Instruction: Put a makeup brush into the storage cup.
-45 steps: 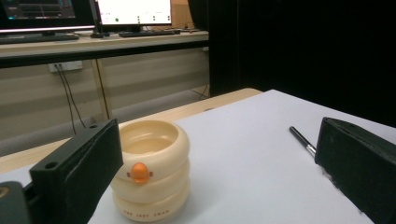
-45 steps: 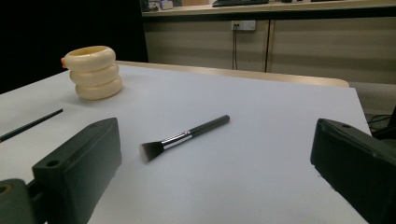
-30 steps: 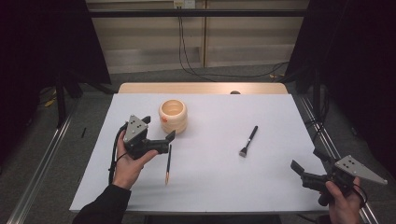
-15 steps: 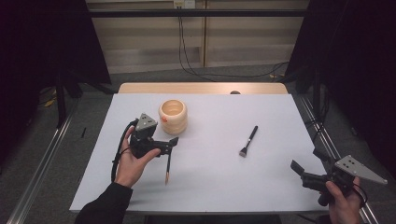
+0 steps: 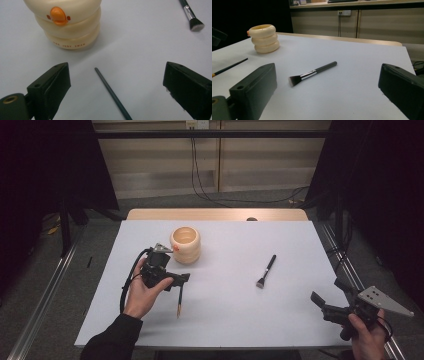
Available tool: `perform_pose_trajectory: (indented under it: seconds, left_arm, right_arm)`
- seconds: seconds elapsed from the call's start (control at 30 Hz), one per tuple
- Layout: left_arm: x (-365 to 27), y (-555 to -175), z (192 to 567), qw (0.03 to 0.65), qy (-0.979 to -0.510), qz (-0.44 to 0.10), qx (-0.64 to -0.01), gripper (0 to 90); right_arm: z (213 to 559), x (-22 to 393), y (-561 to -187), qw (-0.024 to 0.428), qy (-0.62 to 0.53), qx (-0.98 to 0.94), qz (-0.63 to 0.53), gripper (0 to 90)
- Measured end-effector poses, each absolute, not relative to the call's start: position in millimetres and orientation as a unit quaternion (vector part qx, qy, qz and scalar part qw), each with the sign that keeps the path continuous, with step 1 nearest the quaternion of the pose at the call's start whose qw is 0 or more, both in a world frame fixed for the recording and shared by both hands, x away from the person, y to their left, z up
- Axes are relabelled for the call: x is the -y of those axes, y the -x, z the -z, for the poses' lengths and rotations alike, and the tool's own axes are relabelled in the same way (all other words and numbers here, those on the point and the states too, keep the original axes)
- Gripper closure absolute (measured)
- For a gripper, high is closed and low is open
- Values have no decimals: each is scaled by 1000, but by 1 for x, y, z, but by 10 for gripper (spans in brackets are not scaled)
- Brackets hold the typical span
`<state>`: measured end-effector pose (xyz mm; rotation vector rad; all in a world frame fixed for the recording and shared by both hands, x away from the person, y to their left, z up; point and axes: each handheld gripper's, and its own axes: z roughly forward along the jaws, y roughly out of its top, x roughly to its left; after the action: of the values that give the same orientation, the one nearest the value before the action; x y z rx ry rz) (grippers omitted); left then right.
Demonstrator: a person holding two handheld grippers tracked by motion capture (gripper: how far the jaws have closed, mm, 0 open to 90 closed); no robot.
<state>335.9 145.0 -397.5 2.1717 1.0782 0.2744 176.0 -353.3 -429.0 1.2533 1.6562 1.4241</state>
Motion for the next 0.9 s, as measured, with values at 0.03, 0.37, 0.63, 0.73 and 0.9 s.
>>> perform_pose_trajectory:
  seconds: [0.03,0.37,0.63,0.73,0.9]
  left_arm:
    - [-143,-335,399,340,-836,-103,-418,73]
    - [-136,-341,410,258,-858,-60,-440,147]
    - [-132,-347,419,205,-856,-21,-474,173]
    - [-131,-347,420,190,-856,-25,-479,211]
    - [-130,-346,422,192,-852,-11,-487,275]
  right_arm:
    - [429,353,-176,307,-474,-626,-538,15]
    - [429,354,-176,309,-476,-627,-534,13]
    - [429,355,-176,311,-477,-626,-533,11]
    - [430,354,-176,310,-475,-629,-532,11]
    - [430,354,-176,313,-473,-630,-531,11]
